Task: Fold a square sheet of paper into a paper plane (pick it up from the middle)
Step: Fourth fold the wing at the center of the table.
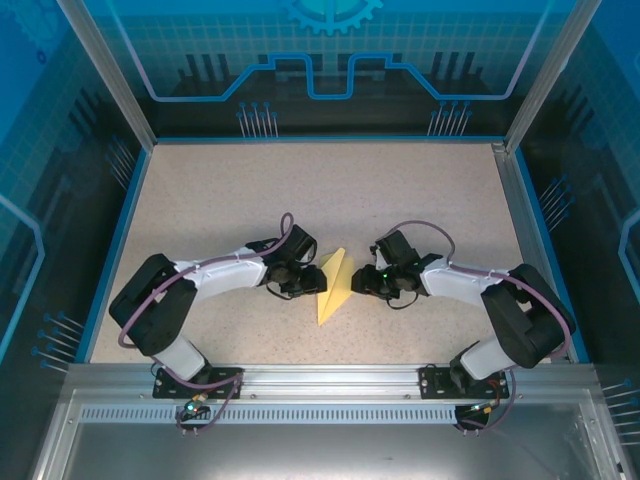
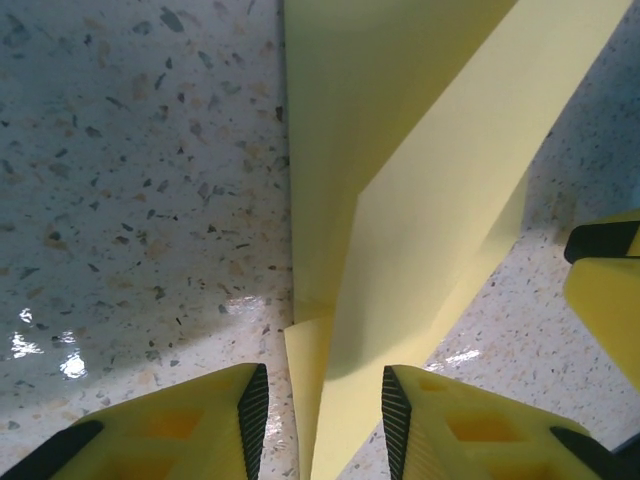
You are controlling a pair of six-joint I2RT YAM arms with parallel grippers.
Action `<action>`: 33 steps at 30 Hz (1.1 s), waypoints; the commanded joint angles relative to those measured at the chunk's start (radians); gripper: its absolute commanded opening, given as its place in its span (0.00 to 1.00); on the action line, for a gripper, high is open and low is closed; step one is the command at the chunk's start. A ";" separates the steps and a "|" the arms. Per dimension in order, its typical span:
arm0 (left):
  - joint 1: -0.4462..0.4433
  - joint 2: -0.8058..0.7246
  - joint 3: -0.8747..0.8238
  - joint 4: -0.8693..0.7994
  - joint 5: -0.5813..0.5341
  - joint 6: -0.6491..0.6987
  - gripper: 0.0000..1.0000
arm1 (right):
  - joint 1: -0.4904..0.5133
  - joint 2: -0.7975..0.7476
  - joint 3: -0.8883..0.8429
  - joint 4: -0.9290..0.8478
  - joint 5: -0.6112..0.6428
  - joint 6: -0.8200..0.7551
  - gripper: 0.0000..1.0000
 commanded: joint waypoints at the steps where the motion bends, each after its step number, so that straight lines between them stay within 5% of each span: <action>1: -0.004 0.022 0.031 -0.029 -0.017 0.028 0.38 | 0.013 -0.002 -0.014 0.016 0.015 0.018 0.43; 33: -0.004 0.042 0.036 -0.050 0.034 0.036 0.38 | 0.022 0.069 0.226 -0.333 0.048 0.086 0.45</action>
